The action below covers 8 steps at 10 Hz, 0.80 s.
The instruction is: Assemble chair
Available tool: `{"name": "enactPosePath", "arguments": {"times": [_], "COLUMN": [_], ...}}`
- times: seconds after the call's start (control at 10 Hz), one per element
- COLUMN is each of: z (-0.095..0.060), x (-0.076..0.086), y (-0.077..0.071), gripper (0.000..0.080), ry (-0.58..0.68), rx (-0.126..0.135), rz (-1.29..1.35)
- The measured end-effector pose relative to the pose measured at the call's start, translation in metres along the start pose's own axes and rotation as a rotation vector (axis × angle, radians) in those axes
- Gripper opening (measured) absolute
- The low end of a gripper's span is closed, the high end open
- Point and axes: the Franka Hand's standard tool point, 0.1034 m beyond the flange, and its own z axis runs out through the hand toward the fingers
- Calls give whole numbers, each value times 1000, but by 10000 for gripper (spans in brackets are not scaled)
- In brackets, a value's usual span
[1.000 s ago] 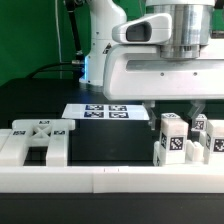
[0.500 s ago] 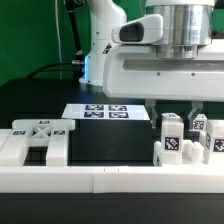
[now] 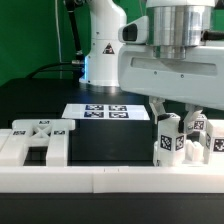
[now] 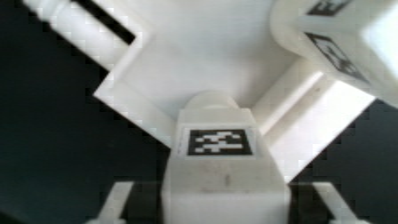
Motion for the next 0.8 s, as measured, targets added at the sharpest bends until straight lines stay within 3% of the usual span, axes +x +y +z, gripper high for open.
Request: {"name": "enactPosePath", "arguments": {"times": [0.3,0.6,0.8], "z": [0,0,0], "x": [-1,-1,-2], "y": [-1,-2,-1], "gripper": [291,291,538], "ry": [-5,-6,-8], "rx": [6,6,3], "rz": [260,302,242]}}
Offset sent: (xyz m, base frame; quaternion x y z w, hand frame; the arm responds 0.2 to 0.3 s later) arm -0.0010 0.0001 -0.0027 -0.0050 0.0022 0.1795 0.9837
